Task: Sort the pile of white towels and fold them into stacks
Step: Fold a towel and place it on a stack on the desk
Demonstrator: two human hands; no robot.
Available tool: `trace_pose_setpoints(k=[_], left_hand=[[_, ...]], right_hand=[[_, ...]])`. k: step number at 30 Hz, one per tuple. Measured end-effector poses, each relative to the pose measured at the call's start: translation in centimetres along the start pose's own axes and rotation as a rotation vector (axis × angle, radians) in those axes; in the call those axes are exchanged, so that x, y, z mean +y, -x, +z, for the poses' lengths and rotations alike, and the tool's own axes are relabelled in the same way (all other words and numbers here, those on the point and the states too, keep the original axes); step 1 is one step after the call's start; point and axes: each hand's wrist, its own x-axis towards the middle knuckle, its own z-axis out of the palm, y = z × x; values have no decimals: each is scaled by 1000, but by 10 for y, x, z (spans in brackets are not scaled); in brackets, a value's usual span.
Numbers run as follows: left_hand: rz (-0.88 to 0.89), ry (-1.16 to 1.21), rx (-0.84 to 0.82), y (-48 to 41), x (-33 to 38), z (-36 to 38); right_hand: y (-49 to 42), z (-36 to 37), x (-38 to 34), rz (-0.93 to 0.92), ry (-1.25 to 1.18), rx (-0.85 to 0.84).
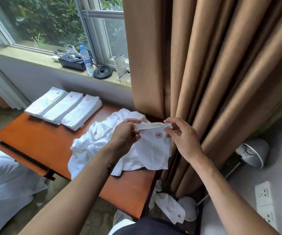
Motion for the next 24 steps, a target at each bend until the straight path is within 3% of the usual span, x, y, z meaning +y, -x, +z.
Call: trace_pose_setpoints(k=[6, 16, 24], left_hand=[[-49, 15, 16, 6, -3, -3], [-57, -82, 107, 20, 8, -43], [-36, -104, 205, 27, 42, -110]], right_hand=[[4, 2, 1, -87, 152, -48], [-6, 42, -1, -86, 167, -196], [-26, 121, -21, -302, 289, -342]])
